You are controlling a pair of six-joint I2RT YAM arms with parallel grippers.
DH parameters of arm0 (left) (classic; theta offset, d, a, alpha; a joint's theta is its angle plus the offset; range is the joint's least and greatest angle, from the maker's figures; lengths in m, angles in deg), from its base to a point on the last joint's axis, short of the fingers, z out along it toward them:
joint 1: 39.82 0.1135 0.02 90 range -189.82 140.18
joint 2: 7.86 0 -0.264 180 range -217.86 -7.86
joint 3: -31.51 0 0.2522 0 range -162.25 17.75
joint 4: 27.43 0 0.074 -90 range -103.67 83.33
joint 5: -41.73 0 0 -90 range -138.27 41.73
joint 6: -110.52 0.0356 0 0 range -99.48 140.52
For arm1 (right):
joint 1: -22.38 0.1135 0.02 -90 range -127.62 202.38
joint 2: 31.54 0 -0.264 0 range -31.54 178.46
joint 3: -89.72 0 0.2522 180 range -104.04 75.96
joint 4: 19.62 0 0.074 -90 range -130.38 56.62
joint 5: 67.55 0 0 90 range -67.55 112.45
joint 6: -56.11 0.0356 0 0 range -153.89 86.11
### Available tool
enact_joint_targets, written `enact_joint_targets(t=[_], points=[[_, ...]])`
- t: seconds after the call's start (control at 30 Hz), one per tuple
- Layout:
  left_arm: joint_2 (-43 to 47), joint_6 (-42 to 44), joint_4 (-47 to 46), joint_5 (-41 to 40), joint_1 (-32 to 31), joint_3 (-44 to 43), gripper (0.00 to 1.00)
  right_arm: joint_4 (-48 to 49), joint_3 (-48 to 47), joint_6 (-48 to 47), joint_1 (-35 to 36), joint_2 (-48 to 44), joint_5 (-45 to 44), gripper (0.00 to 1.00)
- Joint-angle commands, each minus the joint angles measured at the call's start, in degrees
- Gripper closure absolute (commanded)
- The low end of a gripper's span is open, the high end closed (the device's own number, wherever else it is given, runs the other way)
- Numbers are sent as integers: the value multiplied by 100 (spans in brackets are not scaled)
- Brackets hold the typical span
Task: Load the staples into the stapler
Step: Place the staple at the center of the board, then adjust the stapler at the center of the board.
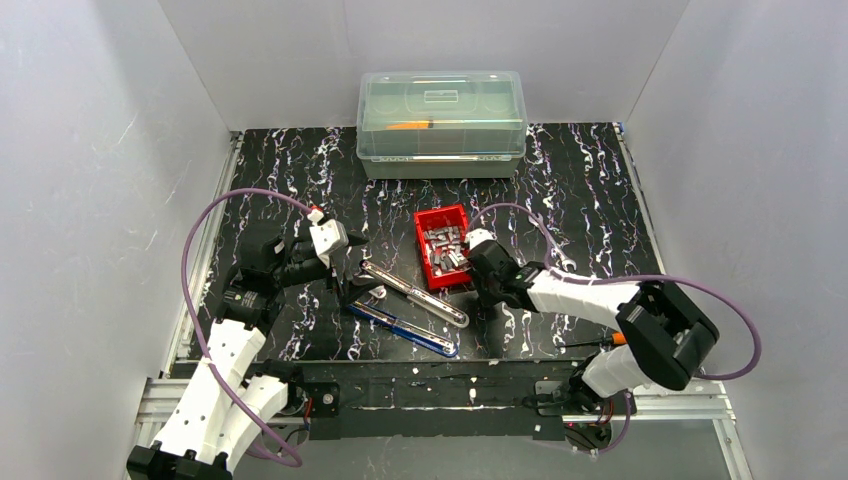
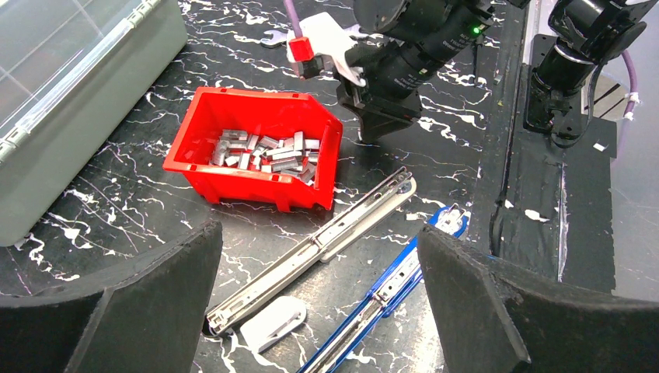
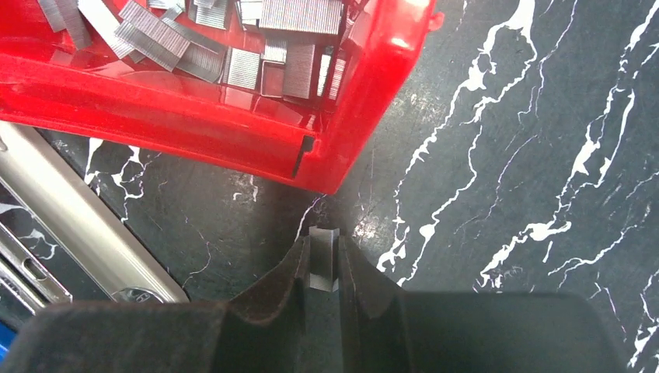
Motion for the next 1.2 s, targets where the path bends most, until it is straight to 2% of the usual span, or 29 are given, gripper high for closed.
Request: enact_joint_targets(t=[0.0,0.07,0.13,0.17,0.2,0.23,0.47,0.57,0.67,0.73,0.8,0.9,0.97,1.07,1.17], points=[[30,32,-74,162,25,-202,5,-402,-320,445,78,424,-450,76],[22,31,-71,162,29,-211,5,-451,-375,531,110,596,-422,73],[20,25,-65,154,29,-219,5,-485,-389,569,139,653,-421,65],[20,24,-69,160,29,-220,5,-503,-390,594,140,629,-440,55],[20,24,-70,164,29,-220,5,-513,-384,621,145,584,-463,15],[20,26,-71,167,29,-218,5,-530,-382,647,141,495,-497,3],[7,-14,-100,197,29,-220,4,-790,-685,662,140,163,-768,2],[11,-8,-109,193,29,-252,4,-1026,-1123,676,121,-23,-1029,2],[-1,-49,-134,164,34,-313,4,-1294,-1722,1303,-96,-381,-1393,2],[-6,-58,-144,162,30,-361,4,-1233,-1844,1501,-550,-694,-708,2],[-1,-14,-144,147,35,-424,4,-649,-1492,1426,-882,-1099,202,2],[-37,-65,-15,-6,36,-615,2,-319,-1095,1292,-940,-1540,541,2],[-136,-212,199,-171,33,-804,2,-731,-1167,1120,-933,-1482,563,2],[-318,-353,594,-372,32,-1031,2,-1935,-1678,1030,-936,-836,418,2],[-442,-541,708,-591,34,-1043,2,-2209,-1671,1052,-915,-426,504,2]])
